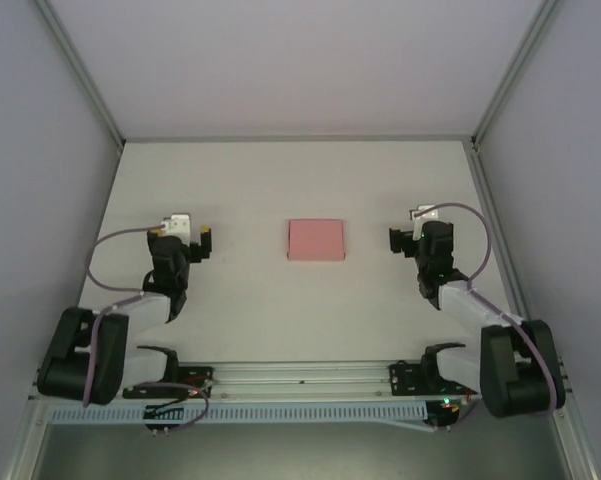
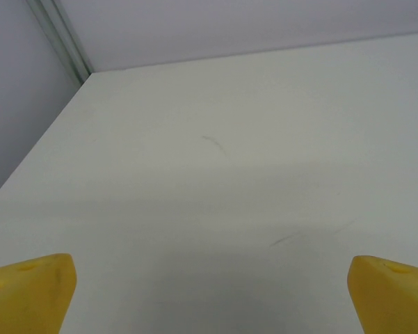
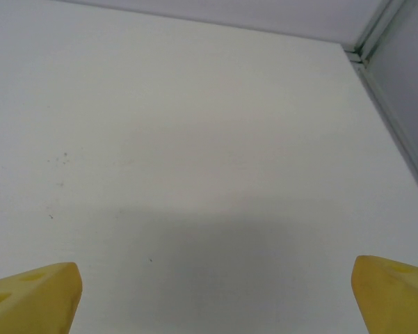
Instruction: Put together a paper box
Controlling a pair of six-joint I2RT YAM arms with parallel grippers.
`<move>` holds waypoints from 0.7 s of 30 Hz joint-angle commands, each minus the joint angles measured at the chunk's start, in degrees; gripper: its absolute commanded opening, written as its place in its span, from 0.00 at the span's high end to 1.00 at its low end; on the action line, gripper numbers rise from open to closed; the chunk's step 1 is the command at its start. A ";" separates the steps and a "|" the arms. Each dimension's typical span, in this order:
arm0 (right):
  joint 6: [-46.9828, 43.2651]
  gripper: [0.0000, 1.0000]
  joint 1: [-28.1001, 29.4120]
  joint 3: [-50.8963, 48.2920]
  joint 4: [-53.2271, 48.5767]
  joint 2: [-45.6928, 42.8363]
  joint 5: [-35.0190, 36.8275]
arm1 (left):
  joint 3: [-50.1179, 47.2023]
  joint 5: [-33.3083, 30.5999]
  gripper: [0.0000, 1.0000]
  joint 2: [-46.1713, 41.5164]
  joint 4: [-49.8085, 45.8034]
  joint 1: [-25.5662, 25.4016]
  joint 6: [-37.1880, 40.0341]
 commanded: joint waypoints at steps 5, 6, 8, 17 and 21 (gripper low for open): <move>2.52 0.00 -2.83 -7.51 34.98 12.97 -7.36 | -3.42 3.54 0.00 12.67 27.37 6.57 0.45; 4.14 0.00 -3.90 -8.14 38.01 14.39 -7.77 | -2.71 3.18 0.00 14.83 29.16 7.66 0.06; 7.87 0.00 -7.65 -7.04 43.01 21.54 -10.33 | -0.41 7.75 0.00 13.06 21.03 9.74 -2.26; 9.12 0.00 -8.65 -1.67 30.50 19.82 -7.68 | -0.44 8.99 0.00 13.74 22.50 9.86 -1.27; 8.90 0.00 -8.60 -2.81 33.02 20.23 -8.13 | -0.41 8.90 0.00 13.72 22.43 9.86 -1.27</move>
